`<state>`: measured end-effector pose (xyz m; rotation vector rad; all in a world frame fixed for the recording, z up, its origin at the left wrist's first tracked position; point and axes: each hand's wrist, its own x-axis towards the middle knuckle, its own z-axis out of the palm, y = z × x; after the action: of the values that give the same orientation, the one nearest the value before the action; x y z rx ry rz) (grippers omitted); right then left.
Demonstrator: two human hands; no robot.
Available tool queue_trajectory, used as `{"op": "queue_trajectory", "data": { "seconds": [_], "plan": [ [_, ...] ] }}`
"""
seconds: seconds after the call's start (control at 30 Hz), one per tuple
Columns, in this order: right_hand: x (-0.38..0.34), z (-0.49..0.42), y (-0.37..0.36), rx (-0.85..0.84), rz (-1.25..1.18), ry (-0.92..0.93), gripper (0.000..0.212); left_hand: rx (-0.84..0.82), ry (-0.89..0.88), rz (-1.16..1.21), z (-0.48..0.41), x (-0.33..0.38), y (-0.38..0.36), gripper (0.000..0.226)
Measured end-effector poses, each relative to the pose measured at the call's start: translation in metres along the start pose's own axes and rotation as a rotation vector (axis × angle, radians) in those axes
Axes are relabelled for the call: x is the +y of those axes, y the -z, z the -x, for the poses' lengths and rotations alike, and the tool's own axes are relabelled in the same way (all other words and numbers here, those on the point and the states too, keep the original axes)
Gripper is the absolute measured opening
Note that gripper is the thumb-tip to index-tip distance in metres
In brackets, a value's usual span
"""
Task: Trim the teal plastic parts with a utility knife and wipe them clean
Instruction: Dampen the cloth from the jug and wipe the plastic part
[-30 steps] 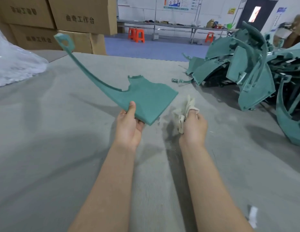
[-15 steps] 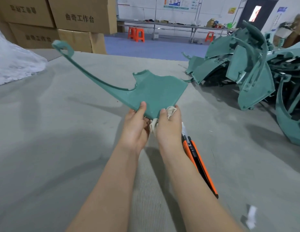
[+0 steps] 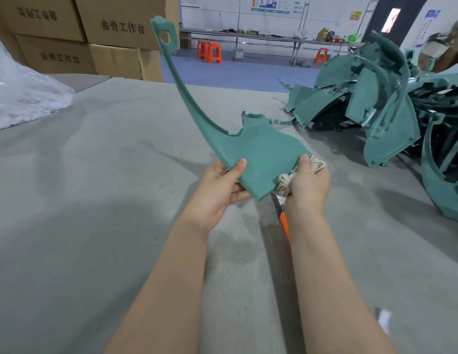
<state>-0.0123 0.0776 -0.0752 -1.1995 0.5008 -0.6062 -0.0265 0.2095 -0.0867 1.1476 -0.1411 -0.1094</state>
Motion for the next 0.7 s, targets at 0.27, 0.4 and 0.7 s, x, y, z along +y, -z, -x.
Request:
{"op": "queue_trajectory", "data": {
  "seconds": [0.27,0.4,0.7],
  "plan": [
    [-0.010,0.022,-0.003,-0.081,0.299,0.372,0.021,0.217,-0.056,0.163,-0.003,0.005,0.009,0.015],
    [0.001,0.048,-0.012,-0.527,0.575,0.591,0.018,0.214,-0.078,0.196,-0.002,0.006,0.008,0.020],
    [0.011,0.029,-0.004,-0.228,0.809,0.669,0.016,0.166,-0.019,0.021,-0.001,0.004,0.000,0.020]
  ]
}}
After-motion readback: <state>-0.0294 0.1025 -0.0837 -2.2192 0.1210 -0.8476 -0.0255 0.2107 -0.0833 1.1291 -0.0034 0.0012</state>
